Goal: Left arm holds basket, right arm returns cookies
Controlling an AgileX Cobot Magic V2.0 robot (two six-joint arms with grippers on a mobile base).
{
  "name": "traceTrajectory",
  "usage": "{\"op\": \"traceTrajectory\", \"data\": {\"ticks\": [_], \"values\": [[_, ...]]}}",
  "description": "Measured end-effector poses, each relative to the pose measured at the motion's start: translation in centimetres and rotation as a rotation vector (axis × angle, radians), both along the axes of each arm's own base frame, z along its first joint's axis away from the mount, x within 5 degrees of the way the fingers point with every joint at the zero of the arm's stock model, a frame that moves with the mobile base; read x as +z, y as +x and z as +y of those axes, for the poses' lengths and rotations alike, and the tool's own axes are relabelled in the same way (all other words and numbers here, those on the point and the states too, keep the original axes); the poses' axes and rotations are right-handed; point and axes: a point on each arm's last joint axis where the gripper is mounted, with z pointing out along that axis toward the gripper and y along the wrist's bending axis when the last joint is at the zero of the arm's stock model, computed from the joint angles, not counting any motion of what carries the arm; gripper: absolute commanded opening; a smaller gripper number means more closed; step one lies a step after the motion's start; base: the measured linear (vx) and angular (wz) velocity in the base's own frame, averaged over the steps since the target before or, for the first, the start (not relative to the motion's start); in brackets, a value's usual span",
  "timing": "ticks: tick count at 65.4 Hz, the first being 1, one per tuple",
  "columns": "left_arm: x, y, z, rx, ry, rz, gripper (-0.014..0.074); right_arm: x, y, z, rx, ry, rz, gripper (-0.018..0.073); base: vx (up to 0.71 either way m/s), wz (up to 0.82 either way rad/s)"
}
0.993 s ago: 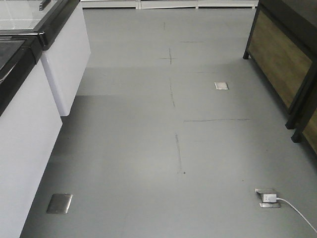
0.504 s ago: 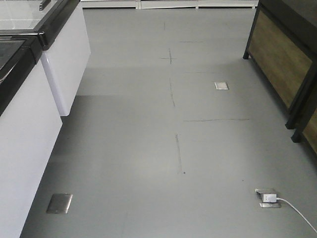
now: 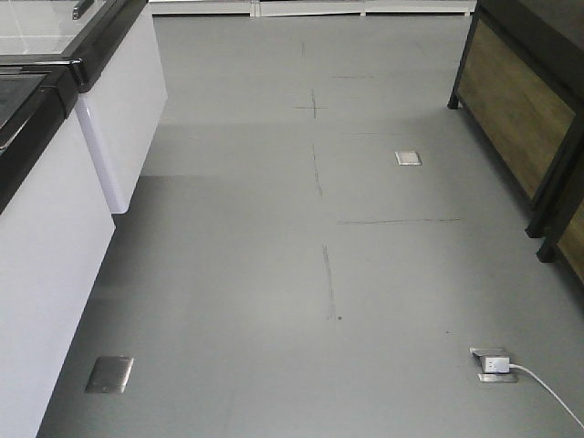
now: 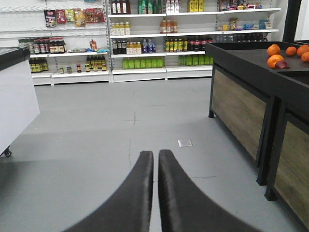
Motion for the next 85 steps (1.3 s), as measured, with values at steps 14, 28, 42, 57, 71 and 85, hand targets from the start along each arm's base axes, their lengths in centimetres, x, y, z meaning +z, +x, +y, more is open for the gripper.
{"op": "traceTrajectory", "data": {"ticks": [14,28,42,57,71,85], "values": [[2.4,3.2,-6.6,-0.246,0.06,-0.06,-0.0006,0.0,0.0,0.0,0.0,0.0,0.0,-0.0006,0.0,0.0],[2.2,6.5,-15.3,-0.524,0.111,-0.07,-0.0006,0.0,0.0,0.0,0.0,0.0,0.0,-0.0006,0.0,0.0],[1.4,8.1,-24.6,-0.766,0.207,-0.041,-0.0006,0.0,0.0,0.0,0.0,0.0,0.0,-0.0006,0.0,0.0],[-2.0,8.6,-32.8,-0.956,0.217,0.039,-0.0006,0.0,0.0,0.0,0.0,0.0,0.0,-0.0006,0.0,0.0],[-9.7,7.4,-39.4,-1.085,0.165,0.166,-0.0006,0.0,0.0,0.0,0.0,0.0,0.0,-0.0006,0.0,0.0],[-15.6,4.4,-43.8,-1.187,0.142,0.252,-0.0006,0.0,0.0,0.0,0.0,0.0,0.0,-0.0006,0.0,0.0]]}}
